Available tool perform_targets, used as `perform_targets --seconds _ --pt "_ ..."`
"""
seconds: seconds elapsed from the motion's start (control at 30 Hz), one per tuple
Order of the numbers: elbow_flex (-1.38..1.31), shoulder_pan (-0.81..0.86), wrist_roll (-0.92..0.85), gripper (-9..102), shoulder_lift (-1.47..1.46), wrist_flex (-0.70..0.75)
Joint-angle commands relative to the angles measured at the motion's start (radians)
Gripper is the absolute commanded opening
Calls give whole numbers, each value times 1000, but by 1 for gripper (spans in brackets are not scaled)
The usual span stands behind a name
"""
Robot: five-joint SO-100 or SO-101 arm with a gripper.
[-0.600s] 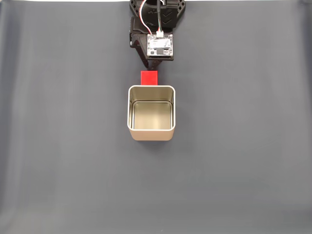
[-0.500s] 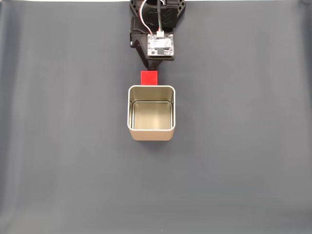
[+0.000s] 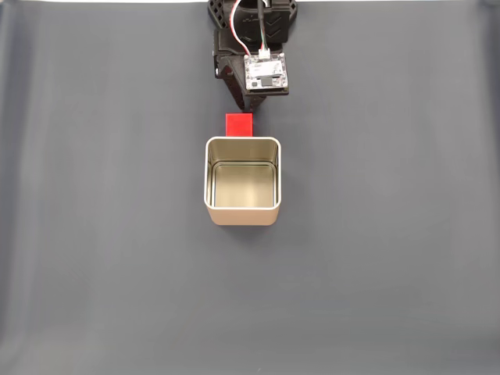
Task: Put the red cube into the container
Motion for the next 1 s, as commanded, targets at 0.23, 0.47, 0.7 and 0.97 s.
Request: perform_targets --seconds 0.23,0.47,0.7,0.97 --pt "15 -18 -6 0 67 0" --pt "15 -15 -9 0 67 0" --pt "15 -14 -9 0 67 0" --pt "15 -18 3 0 67 0"
